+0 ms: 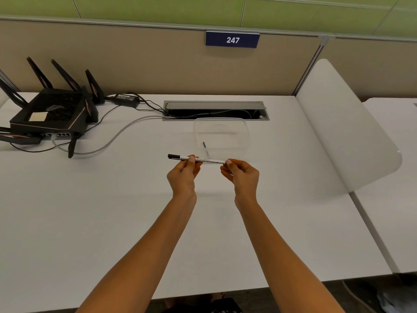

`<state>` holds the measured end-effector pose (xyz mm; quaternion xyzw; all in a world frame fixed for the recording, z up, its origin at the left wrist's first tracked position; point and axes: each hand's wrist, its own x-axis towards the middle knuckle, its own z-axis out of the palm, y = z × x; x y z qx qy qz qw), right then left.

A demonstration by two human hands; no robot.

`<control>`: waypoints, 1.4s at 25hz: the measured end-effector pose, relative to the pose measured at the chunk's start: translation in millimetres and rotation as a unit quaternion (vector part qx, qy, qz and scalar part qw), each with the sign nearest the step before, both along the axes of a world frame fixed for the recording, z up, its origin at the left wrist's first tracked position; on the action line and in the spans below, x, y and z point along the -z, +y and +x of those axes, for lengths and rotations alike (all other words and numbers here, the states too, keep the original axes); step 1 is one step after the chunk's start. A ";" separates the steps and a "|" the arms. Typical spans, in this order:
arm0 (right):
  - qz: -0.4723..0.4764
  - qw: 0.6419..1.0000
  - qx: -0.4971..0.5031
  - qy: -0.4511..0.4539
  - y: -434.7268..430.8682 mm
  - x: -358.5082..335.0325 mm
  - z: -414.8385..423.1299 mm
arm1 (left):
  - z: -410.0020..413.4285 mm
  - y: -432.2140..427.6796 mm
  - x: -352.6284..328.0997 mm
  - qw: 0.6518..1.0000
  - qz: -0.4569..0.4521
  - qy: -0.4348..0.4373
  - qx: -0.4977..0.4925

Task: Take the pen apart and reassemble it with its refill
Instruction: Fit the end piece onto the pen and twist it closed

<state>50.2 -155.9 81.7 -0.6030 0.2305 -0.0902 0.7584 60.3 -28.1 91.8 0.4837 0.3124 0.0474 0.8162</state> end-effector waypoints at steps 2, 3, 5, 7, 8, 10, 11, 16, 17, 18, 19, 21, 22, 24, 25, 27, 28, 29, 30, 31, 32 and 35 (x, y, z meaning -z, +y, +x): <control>-0.031 0.999 -0.018 0.000 -7.5 1.6 1.0 | -0.4 -0.1 3.1 1.000 0.010 0.001 0.021; -0.058 0.998 -0.034 -0.001 -10.7 2.5 1.7 | -0.8 0.2 3.9 0.999 0.015 0.001 0.032; -0.151 0.985 -0.080 -0.005 -15.4 3.3 3.4 | -1.0 1.2 5.0 0.998 0.032 0.009 0.059; -0.245 0.960 -0.135 -0.013 -16.8 2.0 4.6 | -1.2 1.9 6.4 0.994 0.052 0.016 0.093; -0.279 0.947 -0.159 -0.015 -17.0 2.0 5.4 | -1.3 2.6 6.3 0.991 0.064 0.015 0.115; -0.322 0.926 -0.194 -0.015 -17.5 2.4 7.1 | -0.5 3.6 6.5 0.982 0.093 0.011 0.165; -0.337 0.918 -0.208 -0.012 -18.1 2.8 8.2 | 0.0 3.3 6.4 0.976 0.110 0.011 0.188; -0.389 0.878 -0.278 0.037 -16.0 5.7 14.4 | 2.7 -0.7 9.1 0.967 0.133 0.029 0.215; -0.391 0.875 -0.281 0.048 -15.6 7.2 16.0 | 2.7 -1.1 10.7 0.966 0.137 0.033 0.216; -0.382 0.878 -0.281 0.059 -15.8 9.5 17.3 | 2.6 -1.2 13.2 0.965 0.144 0.036 0.218; -0.364 0.886 -0.278 0.070 -16.5 12.4 18.0 | 2.5 -1.4 16.4 0.963 0.150 0.039 0.221; -0.320 0.904 -0.264 0.098 -17.3 20.5 18.6 | 1.1 -1.3 23.5 0.961 0.162 0.051 0.220; -0.301 0.912 -0.255 0.116 -17.2 25.1 18.1 | -0.2 -1.0 27.0 0.959 0.172 0.062 0.218; -0.274 0.919 -0.238 0.155 -16.2 35.0 17.2 | -3.1 -0.3 35.5 0.947 0.213 0.080 0.227; -0.267 0.919 -0.232 0.172 -15.2 40.3 17.3 | -4.5 -0.1 40.2 0.936 0.243 0.084 0.238; -0.265 0.918 -0.221 0.194 -13.0 50.7 18.1 | -7.4 -0.6 49.0 0.909 0.306 0.084 0.270; -0.271 0.916 -0.217 0.203 -11.3 55.5 18.6 | -8.6 -0.9 53.2 0.893 0.337 0.081 0.289; -0.279 0.912 -0.215 0.211 -9.5 60.0 18.9 | -9.5 -1.4 58.0 0.874 0.368 0.074 0.308; -0.289 0.906 -0.216 0.220 -7.3 63.8 19.4 | -10.4 -2.0 62.4 0.854 0.399 0.063 0.328; -0.301 0.900 -0.219 0.227 -5.3 67.3 19.6 | -11.2 -2.8 67.0 0.834 0.428 0.048 0.346; -0.312 0.894 -0.224 0.231 -3.2 70.6 20.0 | -12.5 -3.1 71.5 0.810 0.459 0.033 0.364; -0.344 0.878 -0.233 0.237 3.0 77.9 21.5 | -14.4 -0.7 89.4 0.688 0.592 -0.005 0.419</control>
